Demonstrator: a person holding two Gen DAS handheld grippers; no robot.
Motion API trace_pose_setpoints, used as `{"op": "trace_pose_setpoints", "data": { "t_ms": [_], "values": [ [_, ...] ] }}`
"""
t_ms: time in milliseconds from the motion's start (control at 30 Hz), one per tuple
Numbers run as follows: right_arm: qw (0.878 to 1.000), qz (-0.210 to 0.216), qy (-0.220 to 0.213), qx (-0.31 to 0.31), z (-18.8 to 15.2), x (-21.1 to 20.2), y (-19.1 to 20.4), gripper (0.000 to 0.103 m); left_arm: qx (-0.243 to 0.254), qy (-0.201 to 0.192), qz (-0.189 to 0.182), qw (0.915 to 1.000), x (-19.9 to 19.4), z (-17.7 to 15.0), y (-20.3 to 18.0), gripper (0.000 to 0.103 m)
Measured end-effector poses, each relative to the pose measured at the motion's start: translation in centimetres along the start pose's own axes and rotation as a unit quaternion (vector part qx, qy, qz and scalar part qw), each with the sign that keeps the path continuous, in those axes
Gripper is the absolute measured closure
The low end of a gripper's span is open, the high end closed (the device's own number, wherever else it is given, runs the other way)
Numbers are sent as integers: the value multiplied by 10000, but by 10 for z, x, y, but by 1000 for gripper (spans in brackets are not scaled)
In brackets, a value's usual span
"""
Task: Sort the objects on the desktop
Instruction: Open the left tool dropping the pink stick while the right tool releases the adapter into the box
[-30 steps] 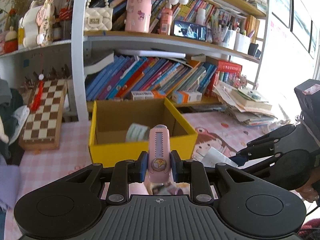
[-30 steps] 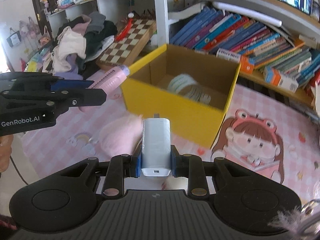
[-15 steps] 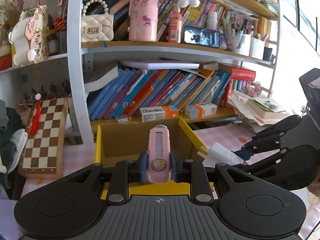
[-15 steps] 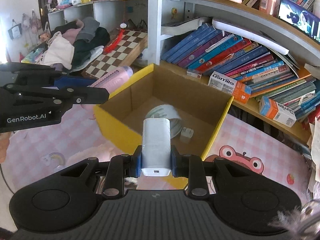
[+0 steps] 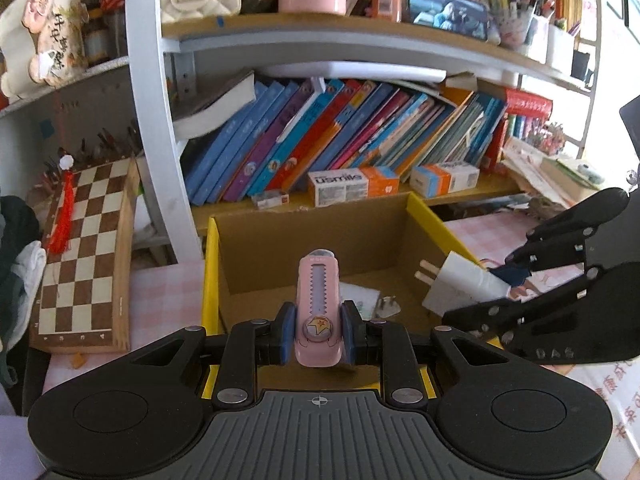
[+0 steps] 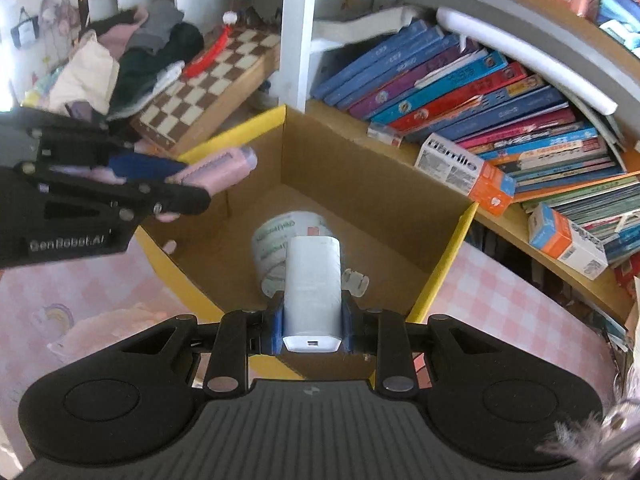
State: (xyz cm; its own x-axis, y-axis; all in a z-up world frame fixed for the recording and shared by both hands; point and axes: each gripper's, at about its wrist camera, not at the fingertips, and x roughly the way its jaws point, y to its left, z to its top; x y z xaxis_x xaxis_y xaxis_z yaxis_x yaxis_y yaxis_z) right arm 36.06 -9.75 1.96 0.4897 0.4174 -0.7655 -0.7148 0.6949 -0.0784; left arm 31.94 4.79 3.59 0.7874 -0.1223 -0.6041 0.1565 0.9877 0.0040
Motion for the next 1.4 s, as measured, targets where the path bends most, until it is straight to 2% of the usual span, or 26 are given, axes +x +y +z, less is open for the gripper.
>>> {"op": "trace_pose_setpoints", "data": {
  "t_ms": [100,300,533,633,767,900,1133,1267,1400],
  "values": [
    [9997,40,206,-126,-2,15,1,78,10,97,9,10000,11,1,2,80],
    [9992,101,277,-274,4,26,-5,78,-1,353,1,9994,35,-1,4,80],
    [9997,225,127,-40,19,23,-24,78,38,517,-31,9986,50,-3,5,80],
    [9999,86,107,-98,29,33,-30,78,54,585,-27,9983,56,-1,5,80],
    [9993,-14,349,-138,38,63,-39,78,86,713,-8,9974,64,-2,5,80],
    [9965,-225,621,-518,36,89,-36,78,-20,829,26,9966,71,-3,9,80],
    [9852,-363,855,-1440,31,98,-31,78,-232,1108,-95,9935,81,-6,15,79],
    [9746,-434,934,-1988,20,97,-27,78,-265,1080,-99,9937,80,-6,16,73],
    [9697,-423,979,-2198,15,95,-29,78,-194,1030,-107,9944,75,-5,12,71]
  ]
}}
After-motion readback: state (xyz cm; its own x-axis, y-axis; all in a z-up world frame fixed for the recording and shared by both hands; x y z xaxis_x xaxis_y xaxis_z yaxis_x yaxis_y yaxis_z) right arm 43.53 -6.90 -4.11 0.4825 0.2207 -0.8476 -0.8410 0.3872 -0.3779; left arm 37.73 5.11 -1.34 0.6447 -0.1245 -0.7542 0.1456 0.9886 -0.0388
